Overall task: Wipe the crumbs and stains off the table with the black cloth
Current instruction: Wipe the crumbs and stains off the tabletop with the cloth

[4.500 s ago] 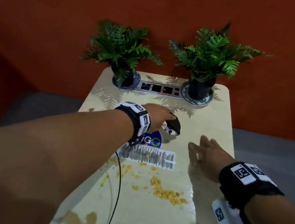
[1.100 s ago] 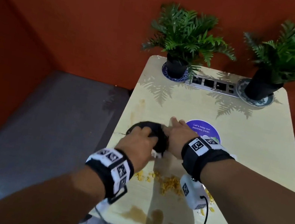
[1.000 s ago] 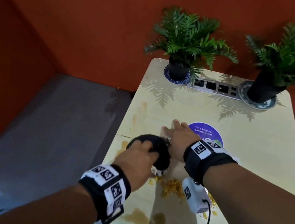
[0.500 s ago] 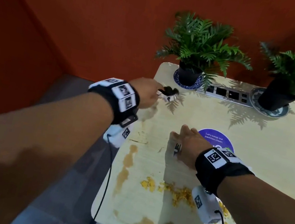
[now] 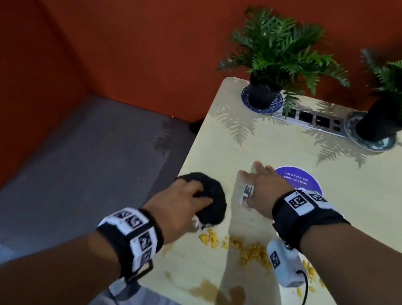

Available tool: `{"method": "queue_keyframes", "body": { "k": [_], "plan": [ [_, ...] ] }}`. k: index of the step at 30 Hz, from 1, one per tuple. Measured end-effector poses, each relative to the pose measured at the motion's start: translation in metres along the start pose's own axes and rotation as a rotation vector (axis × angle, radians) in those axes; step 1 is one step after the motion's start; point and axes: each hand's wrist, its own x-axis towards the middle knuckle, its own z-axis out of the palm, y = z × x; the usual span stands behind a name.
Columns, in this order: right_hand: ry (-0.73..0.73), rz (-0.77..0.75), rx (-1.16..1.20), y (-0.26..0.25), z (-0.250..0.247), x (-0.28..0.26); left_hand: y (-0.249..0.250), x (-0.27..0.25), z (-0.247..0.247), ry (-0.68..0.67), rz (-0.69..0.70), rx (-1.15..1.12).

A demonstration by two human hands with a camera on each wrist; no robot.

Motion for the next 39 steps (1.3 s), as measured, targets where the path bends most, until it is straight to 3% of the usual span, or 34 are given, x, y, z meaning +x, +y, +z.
{"method": "queue_keyframes", "body": {
  "k": [8, 11, 16, 20, 23, 25, 31, 39],
  "plan": [
    [0.0, -0.006, -0.039, -0.008, -0.005, -0.013, 0.037, -0.09, 0.037, -0.099, 0.033, -0.113],
    [-0.024, -0.008, -0.022, -0.011, -0.006, -0.02, 0.042, -0.111, 0.039, -0.058, 0.083, -0.209],
    [0.033, -0.03, 0.096, -0.023, -0.016, -0.029, 0.027, -0.081, 0.011, 0.071, 0.04, -0.441],
    [0.064, -0.08, 0.073, -0.048, -0.012, -0.033, 0.011, -0.012, -0.035, 0.258, 0.036, -0.256],
    [-0.015, 0.033, 0.053, -0.05, -0.003, -0.037, 0.012, 0.034, -0.043, 0.163, -0.029, -0.168],
    [-0.007, 0.0, 0.01, -0.049, 0.0, -0.04, 0.02, 0.046, -0.029, 0.039, -0.018, -0.12],
    [-0.141, -0.05, -0.202, -0.041, -0.008, -0.045, 0.034, 0.019, 0.009, 0.084, 0.075, -0.096],
    [-0.22, -0.006, -0.129, -0.037, -0.009, -0.046, 0.069, -0.043, 0.033, 0.038, 0.156, -0.068]
  ]
}}
